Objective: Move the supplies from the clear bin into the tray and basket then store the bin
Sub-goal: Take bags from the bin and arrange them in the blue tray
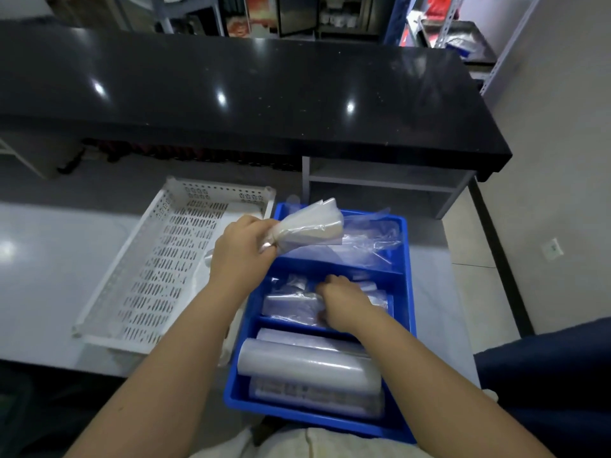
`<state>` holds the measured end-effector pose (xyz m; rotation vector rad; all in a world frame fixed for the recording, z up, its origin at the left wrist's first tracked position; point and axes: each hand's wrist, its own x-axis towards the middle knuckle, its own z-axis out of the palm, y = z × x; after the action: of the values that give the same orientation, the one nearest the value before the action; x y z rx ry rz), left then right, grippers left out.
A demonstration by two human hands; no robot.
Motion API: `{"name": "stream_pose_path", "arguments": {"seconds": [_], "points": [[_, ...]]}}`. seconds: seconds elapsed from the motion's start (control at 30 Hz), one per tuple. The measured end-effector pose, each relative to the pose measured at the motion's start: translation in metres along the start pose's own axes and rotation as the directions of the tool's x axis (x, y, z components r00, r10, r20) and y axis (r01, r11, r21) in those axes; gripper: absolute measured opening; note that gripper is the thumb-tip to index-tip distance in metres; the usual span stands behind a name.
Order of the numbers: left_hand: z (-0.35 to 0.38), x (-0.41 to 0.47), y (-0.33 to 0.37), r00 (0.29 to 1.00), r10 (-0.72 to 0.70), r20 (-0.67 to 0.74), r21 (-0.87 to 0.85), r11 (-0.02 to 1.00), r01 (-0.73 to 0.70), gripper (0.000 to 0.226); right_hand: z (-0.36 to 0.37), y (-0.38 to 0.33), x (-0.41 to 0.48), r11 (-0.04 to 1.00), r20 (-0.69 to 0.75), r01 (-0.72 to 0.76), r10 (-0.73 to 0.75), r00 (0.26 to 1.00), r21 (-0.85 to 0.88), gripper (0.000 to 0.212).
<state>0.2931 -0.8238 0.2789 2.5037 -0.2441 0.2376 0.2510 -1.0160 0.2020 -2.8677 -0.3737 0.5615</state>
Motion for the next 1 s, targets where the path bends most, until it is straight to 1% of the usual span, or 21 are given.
{"name": "stream_pose_path", "arguments": {"seconds": [0.07,0.13,0.23,0.3,0.43,0.53,0.63,0.73,0.77,0.83,0.9,0.93,1.0], "points": [[0.000,-0.001,-0.002,1.000,-0.005,-0.001,-0.003,1.000,0.005,0.036,-0.004,0.000,-0.007,0.999,0.003,0.034,-0.034,0.999,-0.001,0.043],[0.000,0.000,-0.004,1.000,0.007,-0.001,-0.006,1.000,-0.007,0.036,-0.010,-0.002,-0.014,0.998,-0.039,0.055,-0.055,0.998,0.002,0.043],[-0.001,0.003,-0.004,1.000,0.020,0.004,-0.006,1.000,-0.020,0.036,-0.020,-0.009,-0.025,0.994,-0.184,0.080,-0.092,0.979,-0.071,0.035],[-0.003,0.008,-0.003,0.999,0.040,0.008,0.005,0.999,-0.040,0.035,-0.026,-0.012,-0.035,0.989,-0.273,0.078,-0.111,0.956,-0.127,0.033],[-0.009,0.023,0.004,0.997,0.068,0.049,0.018,0.997,-0.069,0.036,-0.047,-0.011,-0.058,0.982,-0.463,0.066,-0.142,0.875,-0.176,0.045],[-0.010,0.034,0.011,0.989,0.120,0.084,-0.010,0.993,-0.119,0.030,-0.070,-0.007,-0.079,0.979,-0.541,-0.006,-0.107,0.834,-0.203,0.042],[-0.007,0.038,0.020,0.969,0.177,0.170,-0.058,0.984,-0.170,0.019,-0.088,0.003,-0.100,0.979,-0.587,-0.063,-0.063,0.807,-0.192,0.041],[0.005,0.035,0.029,0.942,0.202,0.267,-0.088,0.979,-0.185,0.012,-0.095,0.015,-0.120,0.962,-0.585,-0.164,0.006,0.811,-0.218,0.032],[0.009,0.033,0.032,0.931,0.220,0.292,-0.096,0.975,-0.200,0.013,-0.097,0.019,-0.128,0.966,-0.600,-0.180,0.032,0.799,-0.188,0.026],[0.020,0.027,0.037,0.898,0.284,0.337,-0.115,0.959,-0.260,0.017,-0.101,0.028,-0.145,0.973,-0.651,-0.212,0.103,0.752,-0.091,0.017],[0.030,0.018,0.040,0.871,0.323,0.371,-0.151,0.946,-0.287,0.022,-0.106,0.036,-0.159,0.969,-0.681,-0.247,0.170,0.712,-0.016,0.015],[0.034,0.013,0.042,0.860,0.327,0.391,-0.163,0.944,-0.285,0.020,-0.107,0.040,-0.165,0.966,-0.688,-0.259,0.197,0.698,0.014,0.016],[0.044,0.002,0.043,0.824,0.346,0.448,-0.165,0.938,-0.304,0.009,-0.107,0.045,-0.172,0.957,-0.689,-0.284,0.246,0.682,0.060,0.017]]}}
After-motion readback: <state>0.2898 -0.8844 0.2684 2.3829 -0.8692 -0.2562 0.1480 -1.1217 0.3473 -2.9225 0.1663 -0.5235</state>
